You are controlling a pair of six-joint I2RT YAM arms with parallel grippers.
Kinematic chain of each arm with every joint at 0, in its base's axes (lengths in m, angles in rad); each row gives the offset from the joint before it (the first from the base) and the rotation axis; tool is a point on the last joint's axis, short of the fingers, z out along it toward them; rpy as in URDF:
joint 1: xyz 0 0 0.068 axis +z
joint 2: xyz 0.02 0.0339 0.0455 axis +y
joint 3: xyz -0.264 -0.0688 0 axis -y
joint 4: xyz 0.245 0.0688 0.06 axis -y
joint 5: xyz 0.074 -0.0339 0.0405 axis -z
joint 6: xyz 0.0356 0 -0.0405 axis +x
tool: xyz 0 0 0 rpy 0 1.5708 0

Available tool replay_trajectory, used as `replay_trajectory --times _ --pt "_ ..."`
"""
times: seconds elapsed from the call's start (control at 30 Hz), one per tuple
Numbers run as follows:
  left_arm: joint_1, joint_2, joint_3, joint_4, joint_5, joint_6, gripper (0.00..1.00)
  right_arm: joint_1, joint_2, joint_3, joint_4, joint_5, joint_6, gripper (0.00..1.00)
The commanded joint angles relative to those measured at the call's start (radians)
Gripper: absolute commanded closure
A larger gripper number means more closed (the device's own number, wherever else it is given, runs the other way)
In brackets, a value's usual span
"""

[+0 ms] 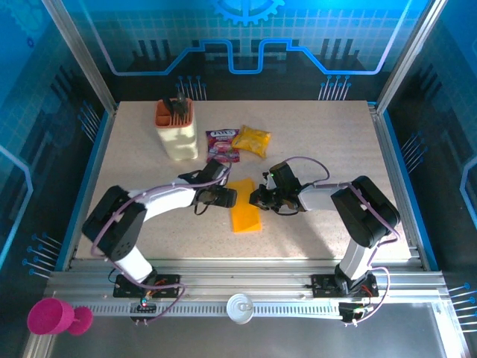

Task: Fold a paper plane with a square sheet of paper (pick it up from the middle)
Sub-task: Fold the triangle a second time at the center of the table.

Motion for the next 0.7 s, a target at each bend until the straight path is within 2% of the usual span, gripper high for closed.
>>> replay_trajectory --times 0.0,0.2,0.47,0.67 --pt "-0.066 -0.099 -0.069 0.053 0.076 -0.012 0.2 -0.012 0.014 0.026 -0.021 0.006 0.018 0.94" --pt "-0.235 -0.144 -0.159 0.153 -0.009 -0.041 0.2 -0.008 0.002 0.031 -0.05 0.018 0.035 0.94" --pt "-0.408 -0.071 -0.179 0.325 -0.151 -0.051 0.2 -0.005 -0.002 0.026 -0.06 0.022 0.034 0.93" --pt "-0.462 0.006 -0.126 0.333 -0.253 -0.031 0.2 -0.004 0.002 0.029 -0.059 0.017 0.037 0.94"
